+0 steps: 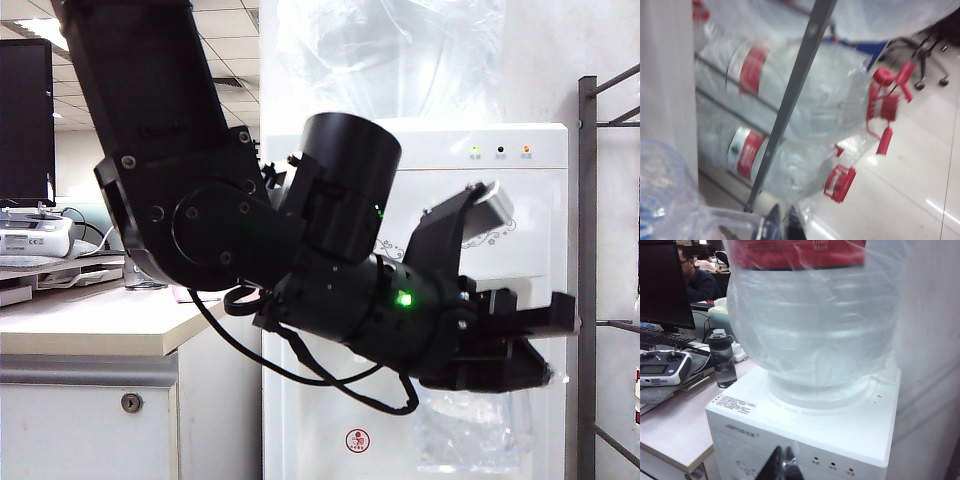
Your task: Pick up the plastic mug from the left desk, go to the cold water outlet of the water dispenser, press the vertical switch to get some water, then put the mug back on the desk.
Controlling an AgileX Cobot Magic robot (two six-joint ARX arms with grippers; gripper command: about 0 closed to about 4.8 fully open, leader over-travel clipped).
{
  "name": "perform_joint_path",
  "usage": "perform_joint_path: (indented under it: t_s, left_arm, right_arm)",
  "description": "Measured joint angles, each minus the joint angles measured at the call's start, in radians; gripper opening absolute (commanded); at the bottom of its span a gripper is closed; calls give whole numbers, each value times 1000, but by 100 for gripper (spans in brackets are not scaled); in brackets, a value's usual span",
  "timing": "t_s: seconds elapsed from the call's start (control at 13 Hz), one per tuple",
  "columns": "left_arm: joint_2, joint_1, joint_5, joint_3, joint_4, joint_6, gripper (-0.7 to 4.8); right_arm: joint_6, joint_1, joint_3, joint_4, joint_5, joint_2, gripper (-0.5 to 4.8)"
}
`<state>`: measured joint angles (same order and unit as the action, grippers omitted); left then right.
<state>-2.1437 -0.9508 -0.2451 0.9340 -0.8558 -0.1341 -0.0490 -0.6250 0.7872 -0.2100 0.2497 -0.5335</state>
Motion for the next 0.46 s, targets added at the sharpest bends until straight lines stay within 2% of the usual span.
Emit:
perform_joint_path:
  t_s: [0.15,0.31,0.46]
  left_arm:
    - [-30,1,22,33,13,-23,-6]
    - [-97,5,20,153,89,-81,-6]
    - [-115,22,20,179,97,-106,-6]
  right_arm:
    - [0,0,0,0,0,1,-5]
    - [0,0,0,-1,0,15,-5]
    - [0,0,0,0,0,39,-5]
